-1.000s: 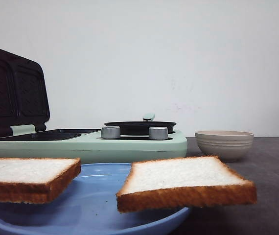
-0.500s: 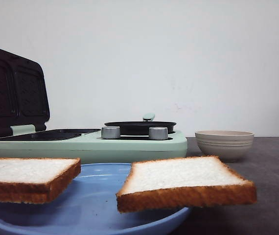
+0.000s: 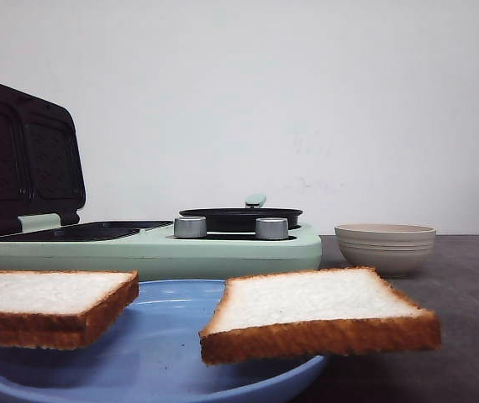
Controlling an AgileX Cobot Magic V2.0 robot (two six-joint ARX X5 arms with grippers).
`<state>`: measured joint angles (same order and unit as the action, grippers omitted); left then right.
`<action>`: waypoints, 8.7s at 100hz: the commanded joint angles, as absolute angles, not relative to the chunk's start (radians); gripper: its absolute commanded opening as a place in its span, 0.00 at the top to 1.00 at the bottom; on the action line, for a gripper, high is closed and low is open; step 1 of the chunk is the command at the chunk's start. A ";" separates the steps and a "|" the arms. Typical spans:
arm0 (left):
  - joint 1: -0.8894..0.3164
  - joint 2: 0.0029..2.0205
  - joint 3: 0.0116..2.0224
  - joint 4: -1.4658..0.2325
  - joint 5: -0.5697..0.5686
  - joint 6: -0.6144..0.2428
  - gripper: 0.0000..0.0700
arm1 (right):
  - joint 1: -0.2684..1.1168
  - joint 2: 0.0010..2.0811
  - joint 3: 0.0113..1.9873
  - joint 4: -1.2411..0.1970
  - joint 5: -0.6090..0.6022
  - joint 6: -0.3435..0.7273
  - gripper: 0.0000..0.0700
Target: Make breakfast with bread and shrimp
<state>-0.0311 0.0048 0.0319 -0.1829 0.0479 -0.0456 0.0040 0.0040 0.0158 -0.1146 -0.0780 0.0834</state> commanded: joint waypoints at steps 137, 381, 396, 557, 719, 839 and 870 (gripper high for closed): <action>-0.031 0.004 0.014 -0.187 0.047 -0.142 0.98 | 0.004 0.004 0.012 -0.125 -0.078 0.139 1.00; -0.031 0.537 0.704 -0.597 0.083 -0.229 0.98 | 0.004 0.505 0.631 -0.482 -0.125 0.333 1.00; -0.031 0.617 0.794 -0.635 0.083 -0.229 0.98 | 0.004 0.583 0.739 -0.463 -0.131 0.328 1.00; -0.089 1.144 0.801 -1.004 0.558 -0.067 0.43 | 0.004 0.710 0.767 -0.675 -0.441 0.228 0.53; -0.236 1.446 0.801 -0.936 0.655 0.015 0.44 | 0.004 0.710 0.767 -0.675 -0.471 0.221 0.53; -0.236 1.439 0.801 -0.900 0.704 0.016 1.00 | 0.004 0.710 0.767 -0.675 -0.471 0.220 0.53; -0.236 1.288 0.801 -0.850 0.648 0.005 1.00 | 0.004 0.710 0.767 -0.675 -0.471 0.220 0.53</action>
